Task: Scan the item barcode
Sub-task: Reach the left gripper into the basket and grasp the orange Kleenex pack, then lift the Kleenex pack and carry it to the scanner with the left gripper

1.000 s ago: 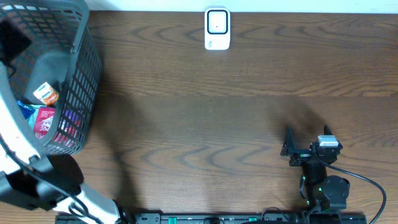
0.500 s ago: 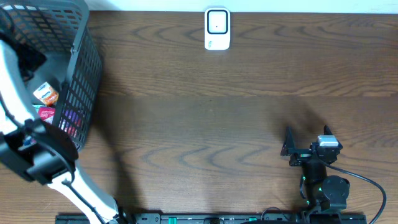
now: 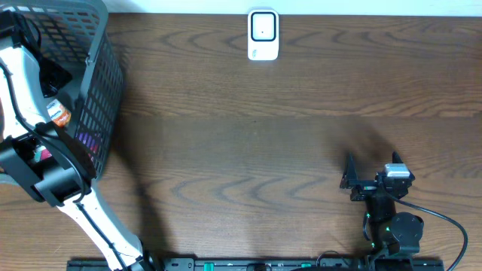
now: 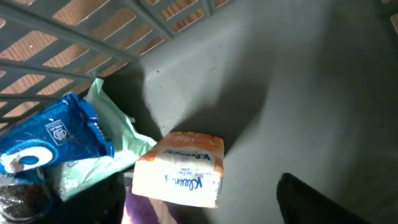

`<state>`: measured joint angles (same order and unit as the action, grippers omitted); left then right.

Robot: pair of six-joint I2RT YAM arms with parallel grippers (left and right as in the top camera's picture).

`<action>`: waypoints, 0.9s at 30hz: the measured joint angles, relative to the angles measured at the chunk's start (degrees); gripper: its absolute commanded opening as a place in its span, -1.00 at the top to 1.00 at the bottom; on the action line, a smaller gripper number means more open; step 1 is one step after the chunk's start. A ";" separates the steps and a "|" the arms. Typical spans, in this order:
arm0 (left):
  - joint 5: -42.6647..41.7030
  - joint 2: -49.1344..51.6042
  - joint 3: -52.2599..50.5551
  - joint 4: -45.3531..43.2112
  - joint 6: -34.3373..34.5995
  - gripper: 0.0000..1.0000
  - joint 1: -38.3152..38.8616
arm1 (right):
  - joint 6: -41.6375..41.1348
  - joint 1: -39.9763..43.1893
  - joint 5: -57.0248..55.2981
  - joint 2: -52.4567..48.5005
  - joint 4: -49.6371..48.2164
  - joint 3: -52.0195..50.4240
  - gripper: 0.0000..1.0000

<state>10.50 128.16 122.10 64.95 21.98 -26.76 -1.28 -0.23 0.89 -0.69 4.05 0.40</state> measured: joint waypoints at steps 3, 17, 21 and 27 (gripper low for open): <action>0.22 0.00 -0.61 -0.57 -0.17 -0.48 0.07 | 0.00 0.00 0.00 0.00 0.00 0.00 -0.98; 4.11 0.00 -9.66 -2.78 -0.76 -0.25 0.90 | 0.00 0.00 0.02 0.00 0.00 0.00 -0.98; 4.68 0.00 -9.68 -3.37 -1.03 0.85 0.90 | 0.00 0.00 0.00 0.00 0.00 0.00 -0.98; 4.85 0.00 -9.68 -3.19 -1.20 0.86 0.90 | 0.00 0.00 0.00 0.00 0.00 0.00 -0.99</action>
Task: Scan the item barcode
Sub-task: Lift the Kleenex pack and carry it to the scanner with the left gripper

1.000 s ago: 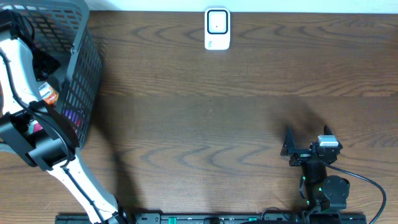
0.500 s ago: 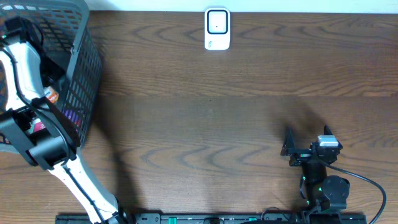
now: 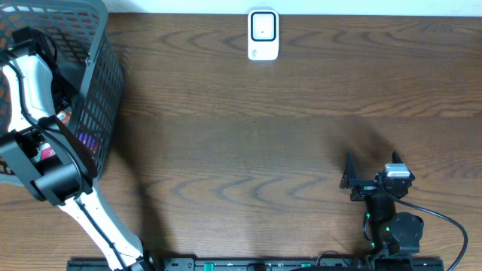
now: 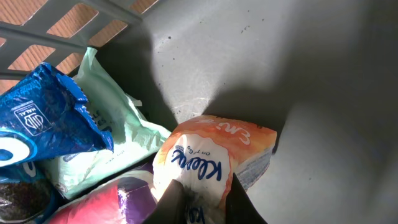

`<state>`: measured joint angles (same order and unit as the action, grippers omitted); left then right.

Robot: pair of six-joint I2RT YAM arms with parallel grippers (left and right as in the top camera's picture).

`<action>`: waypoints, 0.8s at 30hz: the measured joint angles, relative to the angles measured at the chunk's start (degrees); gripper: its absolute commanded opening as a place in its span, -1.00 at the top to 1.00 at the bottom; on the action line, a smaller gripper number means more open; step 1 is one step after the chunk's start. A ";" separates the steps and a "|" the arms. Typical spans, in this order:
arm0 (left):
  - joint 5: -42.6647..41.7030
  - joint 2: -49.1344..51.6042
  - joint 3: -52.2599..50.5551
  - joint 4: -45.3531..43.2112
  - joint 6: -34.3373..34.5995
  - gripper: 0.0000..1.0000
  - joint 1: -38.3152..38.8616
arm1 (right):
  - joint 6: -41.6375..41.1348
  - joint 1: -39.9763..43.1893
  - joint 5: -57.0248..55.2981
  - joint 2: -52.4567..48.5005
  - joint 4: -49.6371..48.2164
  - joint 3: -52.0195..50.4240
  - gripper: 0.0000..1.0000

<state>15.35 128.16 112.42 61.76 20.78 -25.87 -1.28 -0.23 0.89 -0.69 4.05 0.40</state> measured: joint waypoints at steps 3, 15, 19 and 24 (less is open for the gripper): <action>-0.44 -0.31 0.00 0.42 0.02 0.86 0.00 | 0.00 0.00 0.00 0.00 0.00 0.00 -0.98; -3.23 -23.23 -0.04 0.24 6.01 0.85 0.07 | 0.00 0.00 0.02 0.00 0.02 0.00 -0.98; -7.89 -36.22 0.13 -1.53 8.59 0.86 0.02 | 0.00 0.00 0.00 0.00 0.00 0.00 -0.98; -24.68 -48.48 0.33 -4.50 9.70 0.86 2.08 | 0.00 0.00 0.00 0.00 0.00 0.00 -0.98</action>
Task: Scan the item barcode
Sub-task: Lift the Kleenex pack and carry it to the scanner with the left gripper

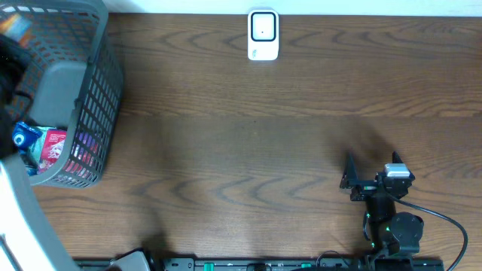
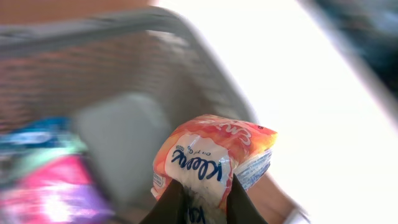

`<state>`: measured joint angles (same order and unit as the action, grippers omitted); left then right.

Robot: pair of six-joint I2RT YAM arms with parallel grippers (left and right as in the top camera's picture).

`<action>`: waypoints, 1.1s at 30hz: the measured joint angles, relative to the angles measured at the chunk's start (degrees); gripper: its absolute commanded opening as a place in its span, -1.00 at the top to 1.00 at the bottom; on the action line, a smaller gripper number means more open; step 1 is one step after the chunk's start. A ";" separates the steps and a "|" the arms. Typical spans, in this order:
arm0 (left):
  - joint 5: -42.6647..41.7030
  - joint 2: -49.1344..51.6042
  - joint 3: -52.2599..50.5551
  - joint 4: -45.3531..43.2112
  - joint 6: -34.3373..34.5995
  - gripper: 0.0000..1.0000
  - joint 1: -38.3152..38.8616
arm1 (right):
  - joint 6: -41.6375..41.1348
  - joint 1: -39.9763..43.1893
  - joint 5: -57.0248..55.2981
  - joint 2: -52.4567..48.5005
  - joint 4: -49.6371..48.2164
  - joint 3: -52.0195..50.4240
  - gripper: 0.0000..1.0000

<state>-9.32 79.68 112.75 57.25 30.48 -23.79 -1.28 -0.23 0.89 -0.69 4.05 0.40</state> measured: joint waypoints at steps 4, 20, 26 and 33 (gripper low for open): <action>-11.82 -4.57 0.33 -1.36 -0.96 0.86 9.27 | 0.00 0.00 0.00 0.00 0.02 0.00 -0.98; -19.56 16.61 0.24 -3.87 -12.26 0.86 49.48 | 0.00 0.00 0.00 0.00 0.00 0.00 -0.98; -19.98 28.74 0.20 -7.96 -12.76 0.85 55.47 | 0.00 0.00 0.00 0.00 0.02 0.00 -0.98; -20.35 39.63 0.13 -8.59 -12.79 0.83 58.21 | 0.00 0.00 0.00 0.00 0.02 0.00 -0.98</action>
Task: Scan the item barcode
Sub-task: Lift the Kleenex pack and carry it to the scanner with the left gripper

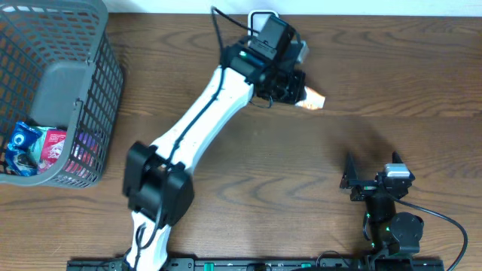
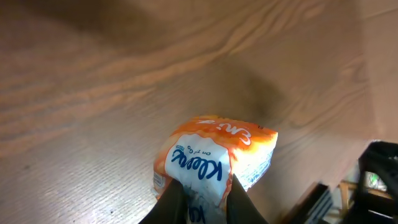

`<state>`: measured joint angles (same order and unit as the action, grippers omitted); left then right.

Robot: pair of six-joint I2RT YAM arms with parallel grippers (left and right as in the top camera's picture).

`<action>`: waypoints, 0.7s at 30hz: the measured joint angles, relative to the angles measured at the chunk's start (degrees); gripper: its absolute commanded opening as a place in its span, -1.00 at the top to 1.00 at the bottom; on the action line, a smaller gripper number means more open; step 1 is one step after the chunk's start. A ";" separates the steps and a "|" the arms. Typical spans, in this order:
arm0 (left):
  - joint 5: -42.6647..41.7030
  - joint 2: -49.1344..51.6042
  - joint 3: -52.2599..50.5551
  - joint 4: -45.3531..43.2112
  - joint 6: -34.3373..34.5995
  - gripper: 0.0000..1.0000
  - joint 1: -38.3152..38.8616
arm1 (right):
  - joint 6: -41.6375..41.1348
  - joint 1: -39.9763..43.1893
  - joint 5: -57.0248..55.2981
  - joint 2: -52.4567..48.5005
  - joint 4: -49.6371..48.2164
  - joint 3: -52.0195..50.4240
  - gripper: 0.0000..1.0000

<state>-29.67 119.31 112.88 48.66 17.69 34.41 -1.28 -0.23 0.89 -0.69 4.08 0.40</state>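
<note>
My left gripper (image 1: 300, 92) is shut on an orange and white Kleenex tissue pack (image 1: 312, 100), held over the back of the table. In the left wrist view the pack (image 2: 214, 155) sticks out from between my two dark fingers (image 2: 171, 202), with wood grain below it. The white barcode scanner (image 1: 256, 15) stands at the back edge, mostly hidden under my left wrist; the pack is just right of and in front of it. No barcode shows on the pack. My right gripper (image 1: 352, 179) rests at the front right with nothing in it.
A grey mesh basket (image 1: 98, 83) stands at the far left, with a blue bag (image 1: 21, 137), a pink packet (image 1: 53, 144) and other packets in it. My left arm (image 1: 203, 113) crosses the table diagonally from the front left.
My left gripper has moved with the tissue pack from above the basket at the far left to the back middle of the table, beside the scanner. The right arm is unchanged.
My left gripper was inside the basket, open above the tissue pack. Then it was shut on the pack in the basket. Then it held the pack above the basket, and now it holds the pack by the scanner.
</note>
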 measured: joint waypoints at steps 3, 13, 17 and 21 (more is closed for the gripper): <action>0.02 2.80 -0.02 0.00 -0.52 -0.03 -0.09 | 0.00 0.00 0.00 0.00 0.00 0.00 -0.98; -0.02 5.64 -0.02 0.09 -0.63 -0.65 -0.24 | 0.00 0.00 0.00 0.00 0.00 0.00 -0.98; -0.02 5.55 -0.02 1.03 -1.36 -0.63 -1.20 | 0.00 0.00 0.00 0.00 0.00 0.00 -0.98; 0.31 3.06 -0.02 2.19 -2.27 0.07 -5.11 | 0.00 0.00 0.02 0.00 0.00 0.00 -0.98</action>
<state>-29.36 122.37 112.86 50.85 15.42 29.30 -1.28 -0.23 0.91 -0.69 4.08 0.40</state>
